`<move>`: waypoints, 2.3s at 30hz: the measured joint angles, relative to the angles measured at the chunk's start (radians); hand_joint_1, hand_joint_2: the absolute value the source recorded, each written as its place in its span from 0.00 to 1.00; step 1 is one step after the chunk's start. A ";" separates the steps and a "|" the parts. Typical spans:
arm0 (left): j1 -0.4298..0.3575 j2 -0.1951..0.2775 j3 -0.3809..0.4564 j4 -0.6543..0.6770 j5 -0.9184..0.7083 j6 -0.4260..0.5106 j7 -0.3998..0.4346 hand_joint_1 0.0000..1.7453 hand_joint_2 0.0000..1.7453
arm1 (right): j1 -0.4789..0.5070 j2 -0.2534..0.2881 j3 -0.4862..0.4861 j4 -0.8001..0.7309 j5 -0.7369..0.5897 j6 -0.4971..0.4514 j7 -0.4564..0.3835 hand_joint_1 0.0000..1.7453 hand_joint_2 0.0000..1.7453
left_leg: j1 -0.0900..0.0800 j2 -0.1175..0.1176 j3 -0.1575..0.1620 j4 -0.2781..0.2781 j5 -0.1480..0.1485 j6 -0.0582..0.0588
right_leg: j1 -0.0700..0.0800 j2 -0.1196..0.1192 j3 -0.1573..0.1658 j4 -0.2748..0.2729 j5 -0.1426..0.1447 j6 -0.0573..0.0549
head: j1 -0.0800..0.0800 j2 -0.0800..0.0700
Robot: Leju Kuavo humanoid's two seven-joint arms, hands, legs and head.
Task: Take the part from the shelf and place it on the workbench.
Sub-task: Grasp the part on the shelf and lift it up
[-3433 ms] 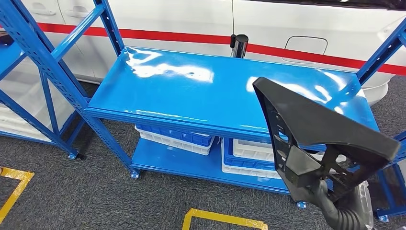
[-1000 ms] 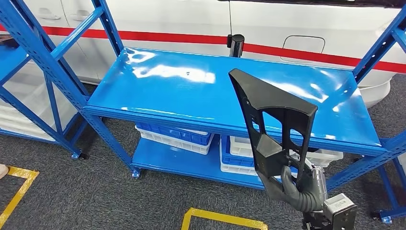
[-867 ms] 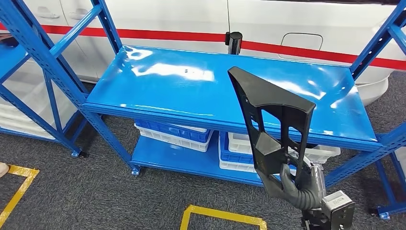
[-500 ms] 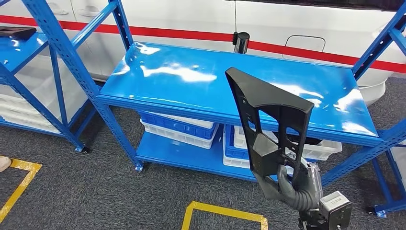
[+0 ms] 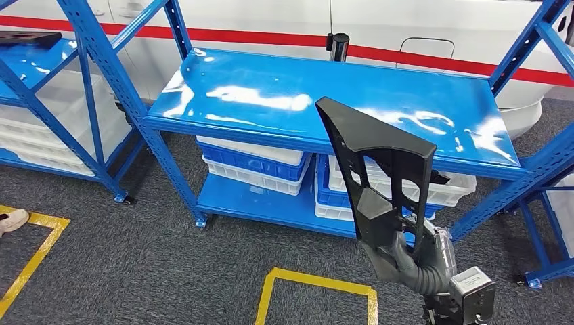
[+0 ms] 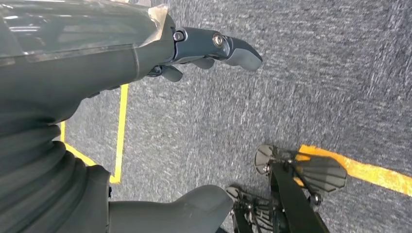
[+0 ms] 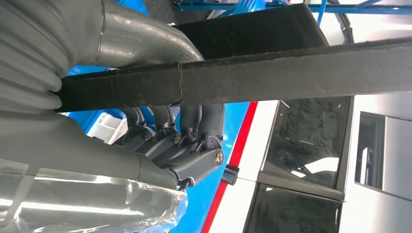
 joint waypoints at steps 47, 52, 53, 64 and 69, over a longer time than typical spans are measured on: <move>0.003 -0.011 -0.008 0.001 0.021 -0.026 -0.017 0.00 1.00 | 0.018 0.011 0.010 0.022 0.029 -0.027 0.015 1.00 1.00 | 0.007 0.007 0.118 -0.051 -0.044 0.040 | 0.016 0.001 -0.134 0.114 0.015 0.024 | -0.001 0.000; 0.003 -0.010 -0.012 0.001 0.022 -0.032 -0.019 0.00 1.00 | 0.033 0.011 0.009 0.021 0.034 -0.032 0.018 1.00 1.00 | 0.005 0.010 0.060 -0.047 -0.005 0.040 | 0.003 0.002 -0.175 0.309 -0.078 0.044 | 0.003 0.000; 0.003 -0.010 -0.013 0.001 0.023 -0.033 -0.020 0.00 1.00 | 0.034 0.011 0.009 0.020 0.036 -0.033 0.019 1.00 1.00 | 0.006 0.010 0.049 -0.045 0.002 0.037 | -0.001 0.002 -0.134 0.254 -0.055 0.056 | 0.003 0.000; 0.009 -0.010 -0.015 0.004 0.041 -0.018 -0.021 0.00 1.00 | 0.023 -0.007 -0.013 0.011 0.053 -0.032 0.034 1.00 1.00 | 0.012 0.002 -0.053 0.171 -0.142 -0.016 | -0.007 0.006 -0.043 0.020 0.033 0.000 | -0.007 0.000; 0.009 -0.006 -0.021 0.004 0.039 -0.020 -0.024 0.00 1.00 | 0.037 -0.015 -0.057 -0.001 0.039 -0.027 0.037 1.00 1.00 | 0.014 0.001 0.044 0.163 -0.120 -0.014 | -0.002 0.004 -0.088 0.033 0.060 0.010 | -0.008 0.000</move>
